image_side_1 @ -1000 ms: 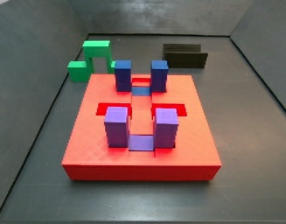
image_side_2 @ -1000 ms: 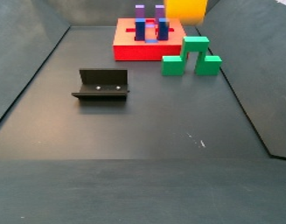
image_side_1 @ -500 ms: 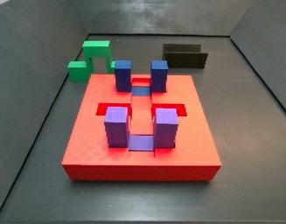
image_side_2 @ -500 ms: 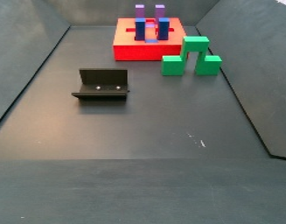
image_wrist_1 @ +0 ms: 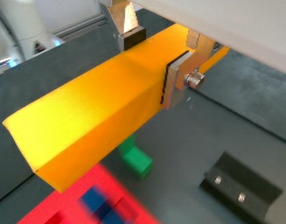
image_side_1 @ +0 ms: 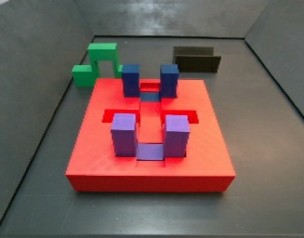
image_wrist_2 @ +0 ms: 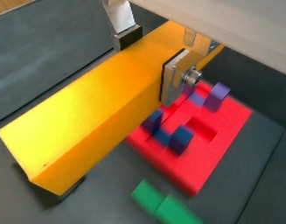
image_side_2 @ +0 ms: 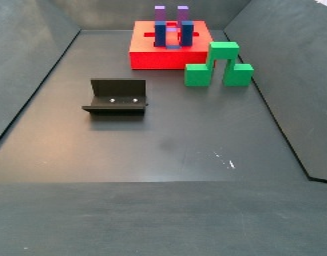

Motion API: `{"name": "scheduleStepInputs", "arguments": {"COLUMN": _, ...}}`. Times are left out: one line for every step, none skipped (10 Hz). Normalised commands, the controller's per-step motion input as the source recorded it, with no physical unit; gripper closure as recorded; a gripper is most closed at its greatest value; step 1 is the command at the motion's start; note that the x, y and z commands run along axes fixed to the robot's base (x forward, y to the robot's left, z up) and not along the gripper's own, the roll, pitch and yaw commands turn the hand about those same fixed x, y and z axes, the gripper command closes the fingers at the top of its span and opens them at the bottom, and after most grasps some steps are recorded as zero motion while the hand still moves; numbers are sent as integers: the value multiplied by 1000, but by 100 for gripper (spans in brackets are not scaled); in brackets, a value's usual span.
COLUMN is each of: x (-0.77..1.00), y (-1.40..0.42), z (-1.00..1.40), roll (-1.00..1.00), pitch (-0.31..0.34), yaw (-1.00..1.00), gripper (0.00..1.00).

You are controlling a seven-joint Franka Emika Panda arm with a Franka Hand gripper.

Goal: Pick up the yellow object. Move up. Move to above the board. Insert the yellow object.
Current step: Move to above the board, then insert the yellow object.

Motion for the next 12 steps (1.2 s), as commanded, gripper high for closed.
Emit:
{"name": "scheduleStepInputs", "arguments": {"x": 47, "y": -1400, "z": 212, "roll": -3, "pitch": 85, "yaw": 6, "gripper": 100}}
{"name": "scheduleStepInputs", "arguments": {"x": 86, "y": -1400, "z": 218, "roll": 8, "pitch": 113, "yaw": 9, "gripper": 100}}
{"name": "scheduleStepInputs", "arguments": {"x": 96, "y": -872, "z": 145, "roll": 6, "pitch": 148, "yaw": 8, "gripper": 100}}
{"name": "scheduleStepInputs", "arguments": {"x": 99, "y": -404, "z": 81, "roll": 14, "pitch": 160, "yaw": 5, "gripper": 100}}
{"name": "scheduleStepInputs", "arguments": {"x": 82, "y": -242, "z": 49, "roll": 19, "pitch": 136, "yaw": 7, "gripper": 100}}
{"name": "scheduleStepInputs", "arguments": {"x": 57, "y": -177, "z": 45, "roll": 29, "pitch": 107, "yaw": 9, "gripper": 100}}
{"name": "scheduleStepInputs", "arguments": {"x": 0, "y": -20, "z": -189, "roll": 0, "pitch": 20, "yaw": 0, "gripper": 100}}
{"name": "scheduleStepInputs", "arguments": {"x": 0, "y": -26, "z": -191, "roll": 0, "pitch": 24, "yaw": 0, "gripper": 100}}
{"name": "scheduleStepInputs", "arguments": {"x": 0, "y": -34, "z": -206, "roll": 0, "pitch": 19, "yaw": 0, "gripper": 100}}
{"name": "scheduleStepInputs", "arguments": {"x": 0, "y": -54, "z": -197, "roll": 0, "pitch": 27, "yaw": 0, "gripper": 100}}
{"name": "scheduleStepInputs", "arguments": {"x": 0, "y": -57, "z": -211, "roll": 0, "pitch": 23, "yaw": 0, "gripper": 100}}
{"name": "scheduleStepInputs", "arguments": {"x": 20, "y": -91, "z": -271, "roll": 0, "pitch": 7, "yaw": -17, "gripper": 100}}
